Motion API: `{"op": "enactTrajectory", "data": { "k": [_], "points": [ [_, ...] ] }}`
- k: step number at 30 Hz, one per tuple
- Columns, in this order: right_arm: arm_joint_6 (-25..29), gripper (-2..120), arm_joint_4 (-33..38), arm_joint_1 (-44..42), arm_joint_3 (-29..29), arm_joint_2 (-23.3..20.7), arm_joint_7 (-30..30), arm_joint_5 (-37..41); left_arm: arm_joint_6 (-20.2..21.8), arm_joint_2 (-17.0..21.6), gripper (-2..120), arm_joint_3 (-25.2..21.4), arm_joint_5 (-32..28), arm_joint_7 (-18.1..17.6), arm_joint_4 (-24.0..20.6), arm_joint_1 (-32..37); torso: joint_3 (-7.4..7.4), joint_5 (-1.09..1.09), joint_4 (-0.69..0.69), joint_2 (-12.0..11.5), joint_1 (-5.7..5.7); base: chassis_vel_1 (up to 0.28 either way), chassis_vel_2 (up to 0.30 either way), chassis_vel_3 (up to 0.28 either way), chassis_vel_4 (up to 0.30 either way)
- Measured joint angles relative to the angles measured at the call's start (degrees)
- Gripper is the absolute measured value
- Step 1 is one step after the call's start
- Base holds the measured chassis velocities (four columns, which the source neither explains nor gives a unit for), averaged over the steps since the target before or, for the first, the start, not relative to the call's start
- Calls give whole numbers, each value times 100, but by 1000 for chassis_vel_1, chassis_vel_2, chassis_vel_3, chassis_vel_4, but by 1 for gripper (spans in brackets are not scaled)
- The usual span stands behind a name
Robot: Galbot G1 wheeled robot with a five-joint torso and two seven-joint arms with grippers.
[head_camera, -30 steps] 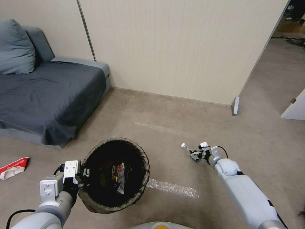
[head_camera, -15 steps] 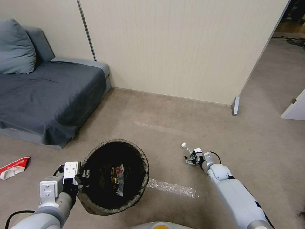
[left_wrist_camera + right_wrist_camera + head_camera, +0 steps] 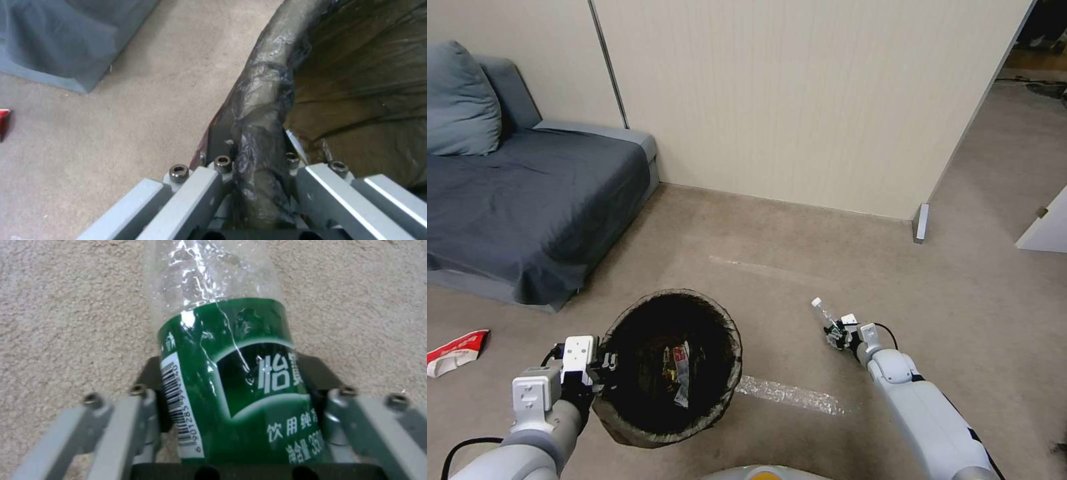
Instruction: Pick up the trash bin, then pick up the garbage from the floor and place it into the trash bin.
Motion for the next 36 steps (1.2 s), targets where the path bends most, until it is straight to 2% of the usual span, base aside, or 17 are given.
{"op": "enactTrajectory", "data": {
  "k": [8, 11, 13, 14, 15, 16, 18, 20, 22, 24, 25, 26, 29, 30, 32, 34, 36],
  "points": [
    [-13, 30, 170, -75, 26, -4, 27, 65, 0, 15, 1, 0, -6, 0, 0, -13, 1, 7, 2, -1, 0, 0, 0, 0, 0],
    [-113, 24, 610, -161, 74, -136, 23, 174, 0, 39, 1, -2, -11, 0, 0, -33, 3, 16, 4, -1, 1, 0, 0, 0, 0],
    [-163, 22, 1278, -227, 156, -385, 16, 398, 0, 45, 1, -4, -19, 0, 0, -42, 2, 7, 4, -1, 0, 0, 0, 0, 0],
    [-164, 22, 1344, -232, 162, -411, 16, 418, 0, 45, 1, -4, -19, 0, 0, -43, 2, 6, 4, -1, 0, 0, 0, 0, 0],
    [-162, 22, 1830, -255, 218, -611, 21, 531, 0, 45, 1, -4, -26, 5, 0, -51, 2, 6, 2, -1, 1, 0, 0, 0, 0],
    [-162, 22, 1830, -255, 218, -611, 21, 531, 0, 45, 1, -4, -26, 5, 0, -51, 2, 6, 2, -1, 1, 0, 0, 0, 0],
    [-173, 22, 2512, -263, 280, -920, 46, 702, 0, 40, 1, -2, -24, 4, 0, -61, 2, 7, 3, -1, 1, 0, 0, 0, 0],
    [-191, 22, 2699, -267, 286, -1013, 53, 780, 0, 40, 1, 0, -24, 4, 0, -64, 2, 3, 2, -1, 1, 0, 0, 0, 0],
    [-470, 22, 3745, -370, 261, -1476, 76, 1489, 0, 40, 1, 1, -24, 6, 0, -73, 2, 9, 1, -1, 1, 0, 0, 0, 0],
    [-510, 22, 3898, -388, 254, -1524, 76, 1571, 0, 39, 1, 2, -23, 6, 0, -73, 2, 7, 0, -1, 1, 0, 0, 0, 0],
    [-648, 22, 4420, -445, 239, -1670, 76, 1829, 0, 40, 1, 7, -24, 9, 0, -71, 1, 0, 1, -1, 0, 0, 0, 0, 0],
    [-648, 22, 4420, -445, 239, -1670, 76, 1829, 0, 40, 1, 7, -24, 9, 0, -71, 1, 0, 1, -1, 0, 0, 0, 0, 0],
    [-928, 22, 5284, -551, 195, -1813, 102, 2177, 0, 42, 1, 16, -24, 12, 0, -71, 2, 6, 3, -1, 1, 0, 0, 0, 0],
    [-928, 22, 5284, -551, 195, -1813, 102, 2177, 0, 42, 1, 16, -24, 12, 0, -71, 2, 6, 3, -1, 1, 0, 0, 0, 0],
    [-1171, 22, 5960, -628, 113, -1828, 178, 2380, 0, 38, 1, 25, -23, 13, 0, -78, 2, 5, 2, -1, 1, 0, 0, 0, 0],
    [-1243, 22, 6141, -642, 83, -1816, 211, 2436, 0, 36, 1, 27, -23, 13, 0, -80, 1, 7, 2, -1, 0, 0, 0, 0, 0],
    [-1461, 22, 6694, -677, -41, -1795, 316, 2655, 0, 37, 1, 35, -21, 15, 0, -81, 1, 4, 2, -1, 1, 0, 0, 0, 0]
  ]
}}
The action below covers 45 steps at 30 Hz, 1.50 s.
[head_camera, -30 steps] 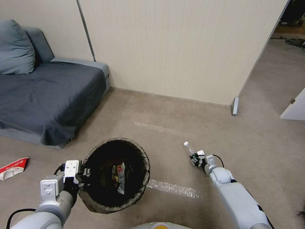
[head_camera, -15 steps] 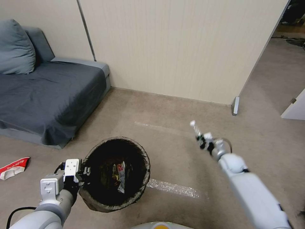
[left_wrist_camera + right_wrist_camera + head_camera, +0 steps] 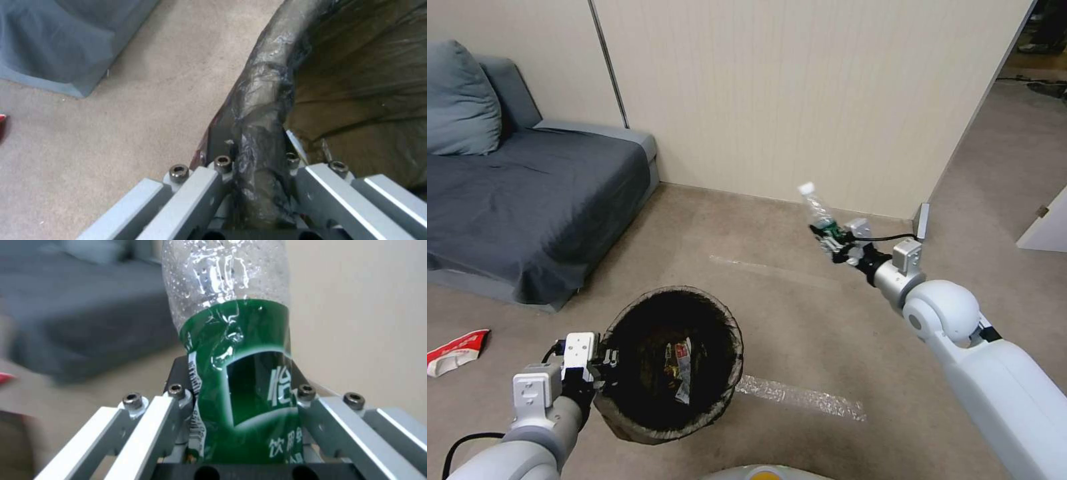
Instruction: Pick up the trash bin, then pick up the garbage from the floor and place it into the trash bin.
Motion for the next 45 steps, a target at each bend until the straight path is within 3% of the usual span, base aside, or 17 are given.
{"op": "enactTrajectory", "data": {
  "k": [2, 8, 10, 17, 36, 38, 43, 45],
  "points": [
    [-220, 22, 546, -35, -187, 8, 66, 207, 0, 1, 1, 13, 3, 3, 0, 0, 0, -2, 1, 0, -1, 0, 0, 0, 0],
    [-346, 22, 1022, -82, -788, 144, 312, 248, 0, -21, 1, 39, 22, 7, 0, -8, 0, 0, 0, 0, 0, 0, 0, 0, 0],
    [-413, 22, 1144, -111, -1300, 269, 492, 229, 0, -25, 1, 54, 35, 14, 0, -15, 0, 0, 1, 0, 0, 0, 0, 0, 0],
    [-485, 22, 1199, -316, -1953, 285, 662, 66, 0, -45, 1, 53, 42, 19, 0, -23, 0, 0, 0, 0, 0, 0, 0, 0, 0],
    [-459, 22, 1083, -608, -2715, 346, 812, -433, 0, -71, 1, 66, 42, 44, 0, -31, 0, 0, 0, 0, 0, 0, 0, 0, 0],
    [-460, 26, 1083, -624, -2739, 355, 814, -466, 0, -70, 1, 63, 42, 45, 0, -26, 0, 0, 0, 0, 0, 0, 0, 0, 0],
    [-484, 51, 1140, -647, -2878, 382, 927, -554, 0, -101, 1, 66, 60, 56, 0, -25, 0, 0, 0, 0, 0, 0, 0, 0, 0],
    [-486, 52, 1150, -650, -2888, 385, 937, -561, 0, -103, 1, 67, 63, 60, 0, -25, 0, 0, 0, 0, 0, 0, 0, 0, 0]
  ]
}}
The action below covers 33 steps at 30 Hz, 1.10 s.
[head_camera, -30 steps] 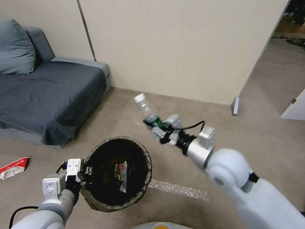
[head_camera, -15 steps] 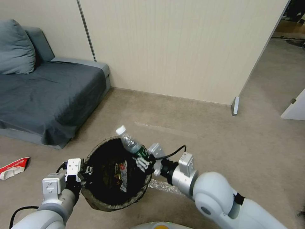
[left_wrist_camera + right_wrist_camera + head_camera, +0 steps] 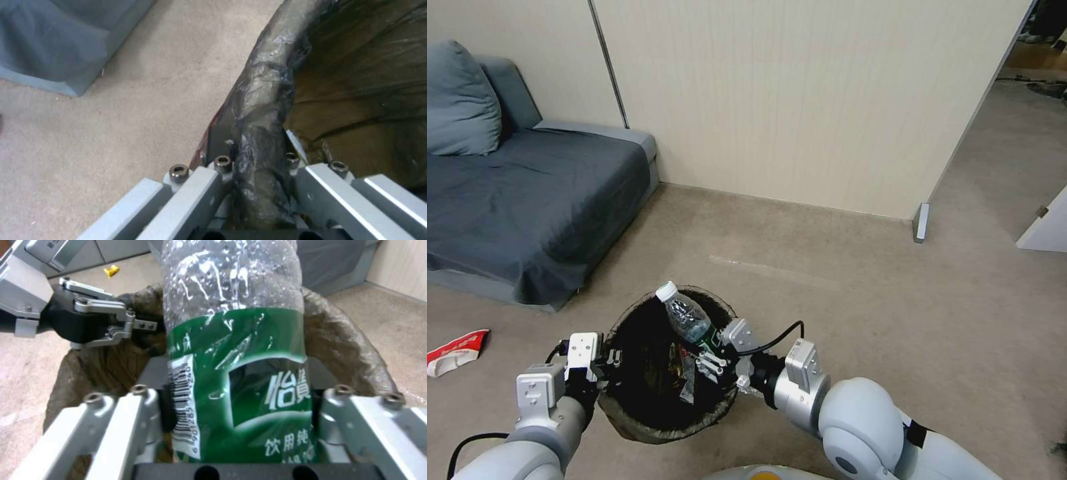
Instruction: Pick up the trash bin, then pick up the garbage from the floor and place it into the trash bin.
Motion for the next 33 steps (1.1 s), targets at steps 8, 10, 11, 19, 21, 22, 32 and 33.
{"op": "enactTrajectory", "data": {
  "k": [8, 10, 11, 19, 21, 22, 32, 33],
  "points": [
    [-3, 83, 101, 4, 22, -2, 27, -10, 0, -11, 1, 5, 14, 24, 0, 1, 0, 0, 0, 0, 0, 0, 0, 0, 0],
    [-2, 94, 142, 9, 73, -17, 45, -7, 0, -10, 1, 5, 18, 29, 0, 2, 0, 0, 0, 0, 0, 0, 0, 0, 0],
    [1, 96, 154, 9, 98, -21, 52, -5, 0, -9, 1, 5, 18, 30, 0, 2, 0, 1, 0, 0, 0, 0, 0, 0, 0],
    [25, 100, 508, 37, 551, -157, 100, 181, 0, -4, 1, 5, 20, 46, 0, 4, 0, 1, 0, 0, 0, 0, 0, 0, 0],
    [30, 100, 540, 32, 606, -167, 100, 195, 0, -3, 1, 5, 20, 48, 0, 3, 0, 1, 0, 0, 0, 0, 0, 0, 0],
    [64, 100, 626, 6, 785, -192, 106, 224, 0, -1, 1, 5, 21, 50, 0, 0, 0, 1, 0, 0, 0, 0, 0, 0, 0],
    [683, 100, 1316, -876, 2148, -313, 634, 151, 0, 20, 1, 4, 38, 76, 0, -48, 0, 1, 0, 0, 0, 0, 0, 0, 0],
    [893, 100, 1337, -1247, 2509, -269, 636, -72, 0, 26, 1, 0, 38, 80, 0, -55, 0, 1, -1, 0, 0, 0, 0, 0, 0]
  ]
}}
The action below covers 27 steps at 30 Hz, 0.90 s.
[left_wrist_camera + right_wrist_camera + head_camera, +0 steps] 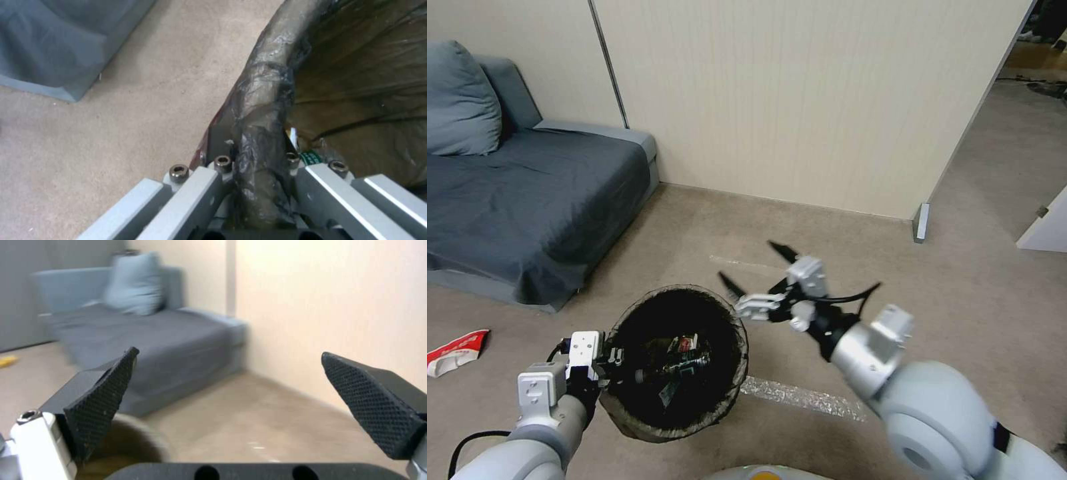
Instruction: Pick up the trash bin, then pick up the garbage from the floor and place it into the trash bin.
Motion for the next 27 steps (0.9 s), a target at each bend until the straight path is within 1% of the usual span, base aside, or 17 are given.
{"op": "enactTrajectory", "data": {
  "k": [2, 3, 4, 5, 7, 8, 10, 12, 13, 14, 16, 18, 19, 21, 22, 24, 27],
  "points": [
    [63, 100, 0, -102, 102, 19, 0, -76, 0, 1, 1, -1, 0, 2, 0, -2, 0, 0, 0, 0, 0, 0, 0, 0, 0],
    [330, 100, -6, -519, 556, 139, 0, -429, 0, 2, 1, -3, 1, 9, 0, -16, 0, -1, 0, 0, 0, 0, 0, 0, 0],
    [482, 100, -29, -759, 813, 243, 1, -645, 0, 0, 1, -4, 4, 13, 0, -29, 0, -1, 1, 0, 0, 0, 0, 0, 0],
    [482, 100, -29, -759, 813, 243, 1, -645, 0, 0, 1, -4, 4, 13, 0, -29, 0, -1, 1, 0, 0, 0, 0, 0, 0],
    [795, 100, -118, -1194, 1280, 469, 17, -1076, 0, -14, 1, -4, 24, 25, 0, -60, 0, 0, -1, 0, 0, 0, 0, 0, 0],
    [919, 100, -169, -1330, 1426, 564, 39, -1227, 0, -25, 1, -4, 43, 46, 0, -76, 0, -1, 0, 0, 0, 0, 0, 0, 0],
    [1008, 100, -217, -1430, 1526, 645, 66, -1323, 0, -36, 1, -4, 53, 57, 0, -84, 0, -2, 1, 0, 0, 0, 0, 0, 0],
    [1362, 100, -442, -1947, 1910, 1177, 145, -1659, 0, -155, 1, 0, 128, 100, 0, -108, 0, -1, 0, 0, 0, 0, 0, 0, 0],
    [1362, 100, -442, -1947, 1910, 1177, 145, -1659, 0, -155, 1, 0, 128, 100, 0, -108, 0, -1, 0, 0, 0, 0, 0, 0, 0],
    [1488, 100, -497, -2126, 1965, 1373, 157, -1774, 0, -190, 1, 2, 159, 110, 0, -110, 0, 0, 2, 0, 0, 0, 0, 0, 0],
    [1755, 100, -582, -2440, 2049, 1669, 159, -2030, 0, -222, 1, 2, 180, 122, 0, -119, 0, -2, 0, 0, 0, 0, 0, 0, 0],
    [1804, 100, -598, -2484, 2055, 1707, 160, -2071, 0, -227, 1, 1, 180, 125, 0, -121, 0, -2, -1, 0, 0, 0, 0, 0, 0],
    [1984, 100, -655, -2654, 2075, 1870, 160, -2255, 0, -244, 1, -7, 181, 128, 0, -129, 0, -1, 1, 0, 0, 0, 0, 0, 0],
    [2126, 100, -683, -2784, 2073, 2049, 160, -2450, 0, -249, 1, -17, 182, 127, 0, -155, 0, -1, 0, 0, 0, 0, 0, 0, 0],
    [2126, 100, -683, -2784, 2073, 2049, 160, -2450, 0, -249, 1, -17, 182, 127, 0, -155, 0, -1, 0, 0, 0, 0, 0, 0, 0],
    [2196, 100, -672, -2914, 2019, 2221, 171, -2551, 0, -252, 1, -13, 182, 129, 0, -184, 0, -2, 0, 0, 0, 0, 0, 0, 0],
    [2223, 100, -658, -2955, 1997, 2271, 187, -2559, 0, -264, 1, 1, 192, 139, 0, -196, 0, -2, 1, 0, 0, 0, 0, 0, 0]
  ]
}}
